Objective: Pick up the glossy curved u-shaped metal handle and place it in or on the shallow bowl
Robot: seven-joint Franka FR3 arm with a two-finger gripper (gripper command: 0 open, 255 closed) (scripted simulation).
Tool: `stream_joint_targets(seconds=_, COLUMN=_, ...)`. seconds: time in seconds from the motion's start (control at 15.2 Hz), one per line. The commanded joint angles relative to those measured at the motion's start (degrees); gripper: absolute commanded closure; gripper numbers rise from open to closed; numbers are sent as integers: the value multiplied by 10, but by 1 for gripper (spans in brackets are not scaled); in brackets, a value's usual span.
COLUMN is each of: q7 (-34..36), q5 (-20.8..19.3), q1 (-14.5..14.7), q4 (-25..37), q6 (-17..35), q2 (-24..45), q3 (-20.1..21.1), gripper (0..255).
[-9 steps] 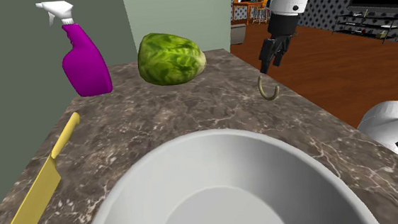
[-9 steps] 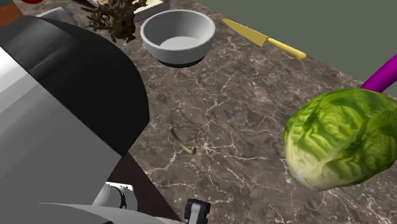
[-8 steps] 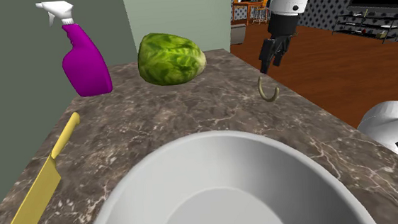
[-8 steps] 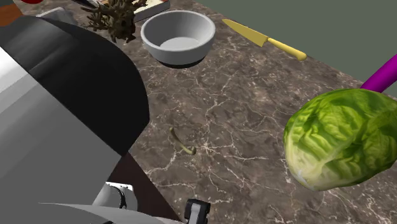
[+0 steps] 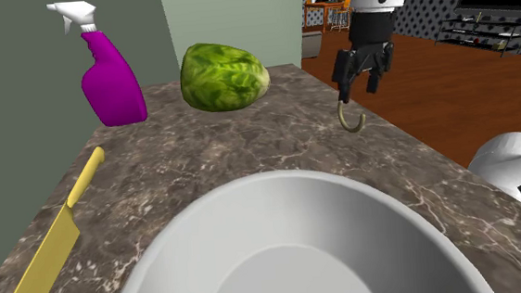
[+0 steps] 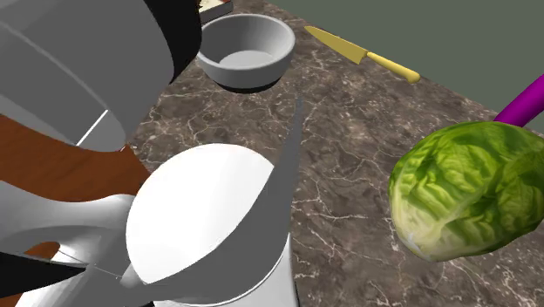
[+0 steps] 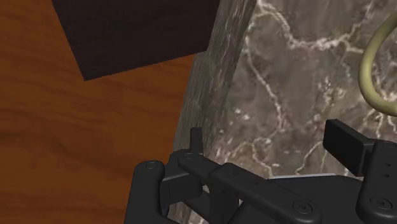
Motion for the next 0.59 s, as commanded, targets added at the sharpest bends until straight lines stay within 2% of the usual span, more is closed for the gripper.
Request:
stream_joint_targets(seconds=0.0, q7=59, q5=23, q1=-5, q4=17, q6=-29, q2=2, q3=27, gripper=0)
stream_joint_targets(seconds=0.4, q7=230, q5=97, q1=-26, q4=90, q6=-96, q2=36, q3=109, gripper=0)
stream_joint_targets(seconds=0.53, q7=229, q5=100, q1=-25, q4=70, q6=-83, q2=28, q3=112, gripper=0)
